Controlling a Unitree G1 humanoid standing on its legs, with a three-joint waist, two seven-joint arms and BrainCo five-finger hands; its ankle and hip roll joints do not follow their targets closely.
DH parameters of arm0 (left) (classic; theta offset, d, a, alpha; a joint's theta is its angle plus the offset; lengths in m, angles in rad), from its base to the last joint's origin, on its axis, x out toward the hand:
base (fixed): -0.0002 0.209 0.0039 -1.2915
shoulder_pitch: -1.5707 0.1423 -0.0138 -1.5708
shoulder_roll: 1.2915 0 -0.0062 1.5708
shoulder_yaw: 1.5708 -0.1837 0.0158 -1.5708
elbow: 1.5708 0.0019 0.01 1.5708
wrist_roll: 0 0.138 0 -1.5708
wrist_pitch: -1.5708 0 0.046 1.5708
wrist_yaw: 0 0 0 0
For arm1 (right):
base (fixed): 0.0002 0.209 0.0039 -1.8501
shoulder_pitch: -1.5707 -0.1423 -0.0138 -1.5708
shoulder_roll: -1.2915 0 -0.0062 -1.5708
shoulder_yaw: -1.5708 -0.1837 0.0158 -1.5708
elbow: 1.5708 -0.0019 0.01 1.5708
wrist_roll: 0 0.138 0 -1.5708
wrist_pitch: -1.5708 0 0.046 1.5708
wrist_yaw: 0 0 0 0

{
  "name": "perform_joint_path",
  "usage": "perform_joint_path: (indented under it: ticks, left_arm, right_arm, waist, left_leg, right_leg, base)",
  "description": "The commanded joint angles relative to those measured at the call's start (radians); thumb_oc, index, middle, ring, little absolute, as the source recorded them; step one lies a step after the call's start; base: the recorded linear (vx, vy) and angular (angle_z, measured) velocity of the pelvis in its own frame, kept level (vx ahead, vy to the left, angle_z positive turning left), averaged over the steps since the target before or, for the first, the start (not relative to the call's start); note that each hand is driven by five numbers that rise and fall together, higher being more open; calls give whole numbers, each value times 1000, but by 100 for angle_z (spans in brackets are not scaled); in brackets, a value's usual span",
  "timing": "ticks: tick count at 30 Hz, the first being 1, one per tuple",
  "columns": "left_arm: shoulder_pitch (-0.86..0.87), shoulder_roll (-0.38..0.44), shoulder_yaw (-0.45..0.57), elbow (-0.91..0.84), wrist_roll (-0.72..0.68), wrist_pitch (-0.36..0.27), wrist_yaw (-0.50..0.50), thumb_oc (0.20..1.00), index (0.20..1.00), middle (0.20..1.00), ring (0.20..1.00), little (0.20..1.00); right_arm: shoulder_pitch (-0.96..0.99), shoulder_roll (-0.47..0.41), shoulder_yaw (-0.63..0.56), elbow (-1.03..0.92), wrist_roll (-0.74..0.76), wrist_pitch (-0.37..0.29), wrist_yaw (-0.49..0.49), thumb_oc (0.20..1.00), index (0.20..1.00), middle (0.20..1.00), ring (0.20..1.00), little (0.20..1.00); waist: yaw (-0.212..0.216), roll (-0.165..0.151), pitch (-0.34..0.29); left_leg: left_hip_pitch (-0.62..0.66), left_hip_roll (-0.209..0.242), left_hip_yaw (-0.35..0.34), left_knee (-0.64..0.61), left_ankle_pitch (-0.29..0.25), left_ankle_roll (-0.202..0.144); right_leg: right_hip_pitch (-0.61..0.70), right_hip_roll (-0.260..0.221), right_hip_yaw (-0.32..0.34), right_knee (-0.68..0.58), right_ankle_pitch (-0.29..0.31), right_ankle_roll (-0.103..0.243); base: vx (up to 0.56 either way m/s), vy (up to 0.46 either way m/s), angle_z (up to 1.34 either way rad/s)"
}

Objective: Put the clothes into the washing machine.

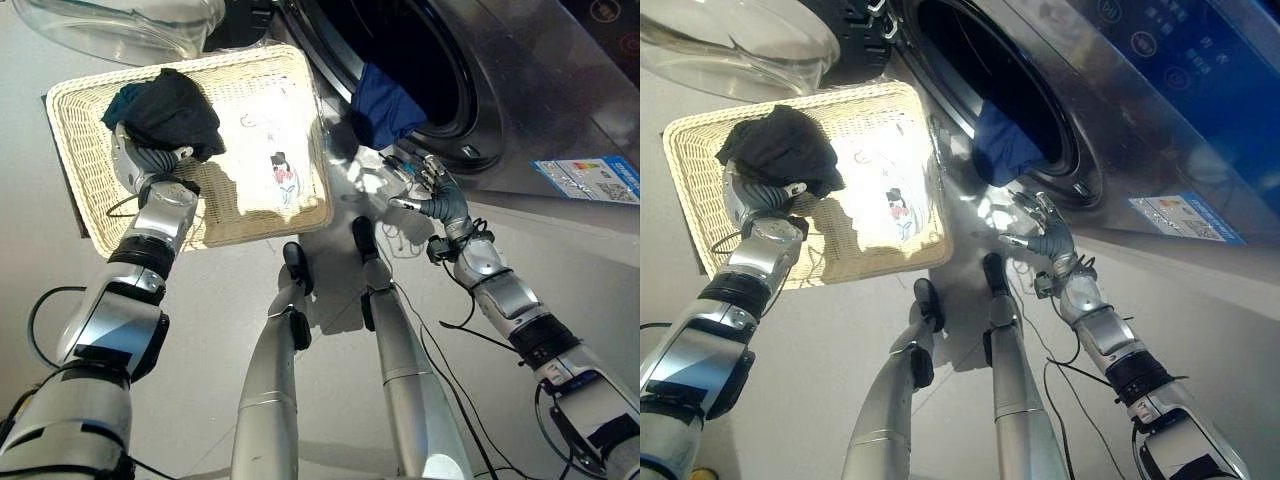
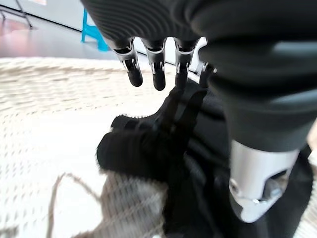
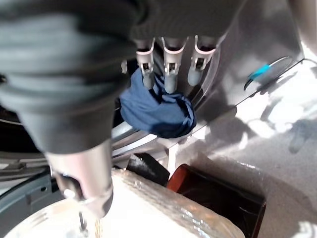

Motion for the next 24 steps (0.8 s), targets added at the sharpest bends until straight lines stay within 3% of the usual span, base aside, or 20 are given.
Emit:
perform_joint_path:
  ticks: [1,14,15,16,21,24]
  left_arm:
    - [-13,86,30,49,-39,0,-12,1000,1000,1000,1000,1000]
    - [-98,171,-38,157,70,76,-82,1000,1000,1000,1000,1000]
    - [-110,181,-53,161,93,78,-96,347,347,347,347,347]
    - [-118,191,-65,167,117,73,-107,200,200,200,200,200]
    - [-153,209,-110,160,148,51,-90,200,200,200,200,200]
    - [-177,200,-113,133,131,-31,-13,200,200,200,200,200]
  right_arm:
    - [19,7,-19,-69,31,-43,-4,1000,1000,1000,1000,1000]
    - [102,-5,-7,-103,88,-23,67,1000,1000,1000,1000,1000]
    - [112,-12,-4,-108,104,-27,76,1000,1000,1000,1000,1000]
    - [120,-17,-3,-111,116,-32,84,1000,1000,1000,1000,1000]
    - [156,-21,-5,-127,157,-56,116,1000,1000,1000,1000,1000]
    - [178,-1,8,-142,154,-65,131,1000,1000,1000,1000,1000]
  waist:
    - [9,-37,-13]
    - [-19,-64,-13]
    - [-24,-69,-13]
    - [-27,-72,-13]
    - [-40,-83,-13]
    - [-44,-93,-13]
  left_leg:
    - [13,-35,25,145,-110,-30]
    - [-21,-34,32,186,-142,-20]
    - [-24,-34,33,187,-145,-18]
    - [-27,-34,33,185,-146,-19]
    - [-36,-34,32,187,-153,-17]
    - [-38,-35,28,189,-159,-16]
  right_leg:
    - [28,19,-91,-42,-6,11]
    - [-14,28,-65,-23,7,13]
    - [-18,30,-62,-28,12,14]
    - [-19,32,-60,-33,16,15]
    - [-30,40,-49,-35,25,16]
    - [-30,46,-43,-35,24,16]
  base:
    - [6,67,-3]
    - [-6,53,-1]
    - [-17,46,0]
    - [-18,53,-1]
    - [-3,14,0]
    - [-7,-13,-2]
